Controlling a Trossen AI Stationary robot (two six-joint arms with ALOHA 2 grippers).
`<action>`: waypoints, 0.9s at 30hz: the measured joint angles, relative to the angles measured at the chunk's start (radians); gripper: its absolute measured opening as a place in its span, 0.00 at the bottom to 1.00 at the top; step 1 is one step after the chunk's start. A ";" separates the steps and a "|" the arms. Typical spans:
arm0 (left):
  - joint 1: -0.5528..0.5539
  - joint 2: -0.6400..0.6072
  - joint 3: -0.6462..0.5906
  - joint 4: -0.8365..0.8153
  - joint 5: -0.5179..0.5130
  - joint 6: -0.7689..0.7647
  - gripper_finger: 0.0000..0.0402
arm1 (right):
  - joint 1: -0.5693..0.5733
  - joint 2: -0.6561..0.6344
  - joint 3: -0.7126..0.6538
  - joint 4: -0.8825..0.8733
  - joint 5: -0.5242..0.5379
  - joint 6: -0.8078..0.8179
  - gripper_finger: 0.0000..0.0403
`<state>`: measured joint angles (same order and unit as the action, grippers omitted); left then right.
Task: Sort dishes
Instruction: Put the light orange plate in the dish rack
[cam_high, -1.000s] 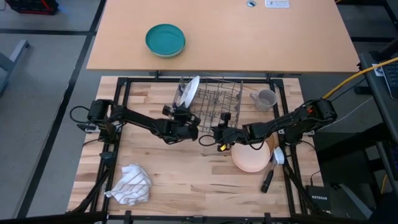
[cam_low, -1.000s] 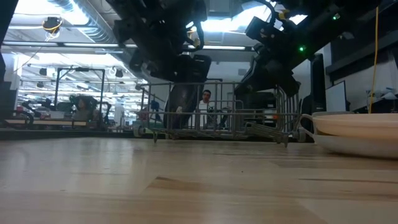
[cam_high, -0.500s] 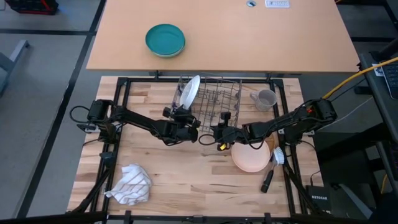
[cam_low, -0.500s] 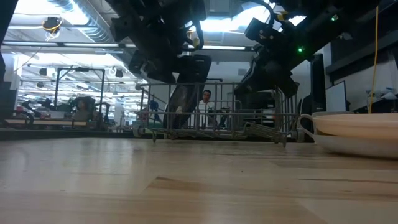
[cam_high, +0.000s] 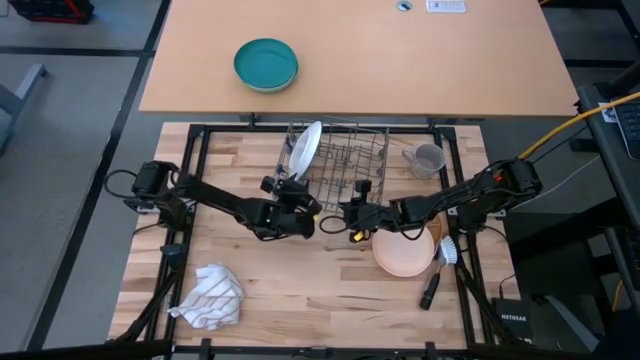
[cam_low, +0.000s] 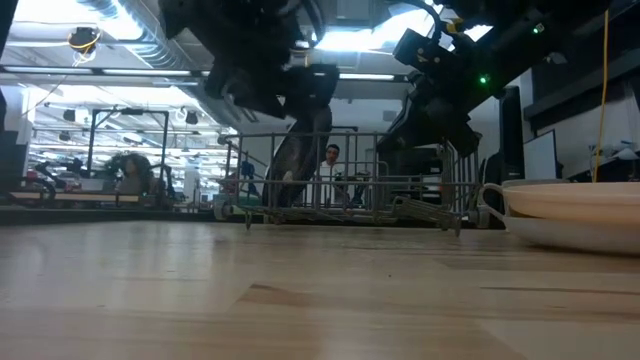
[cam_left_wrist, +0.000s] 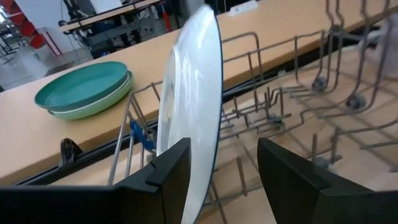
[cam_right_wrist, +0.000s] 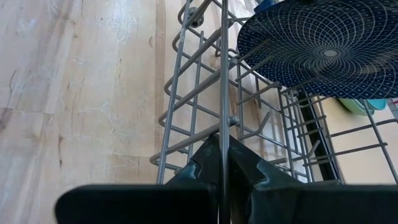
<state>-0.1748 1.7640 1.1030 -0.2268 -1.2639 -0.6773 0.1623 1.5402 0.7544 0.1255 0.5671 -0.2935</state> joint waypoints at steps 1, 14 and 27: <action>-0.006 -0.012 0.000 0.000 0.000 0.003 0.43 | 0.000 0.000 0.000 -0.001 0.000 -0.001 0.03; -0.102 -0.207 0.000 0.002 -0.004 0.219 0.43 | 0.000 0.000 0.001 -0.010 -0.036 -0.003 0.09; -0.121 -0.226 0.000 0.000 -0.004 0.295 0.43 | 0.001 -0.038 0.001 0.005 -0.029 -0.004 0.35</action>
<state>-0.2955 1.5383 1.1030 -0.2265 -1.2676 -0.3825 0.1631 1.5019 0.7555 0.1302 0.5385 -0.2976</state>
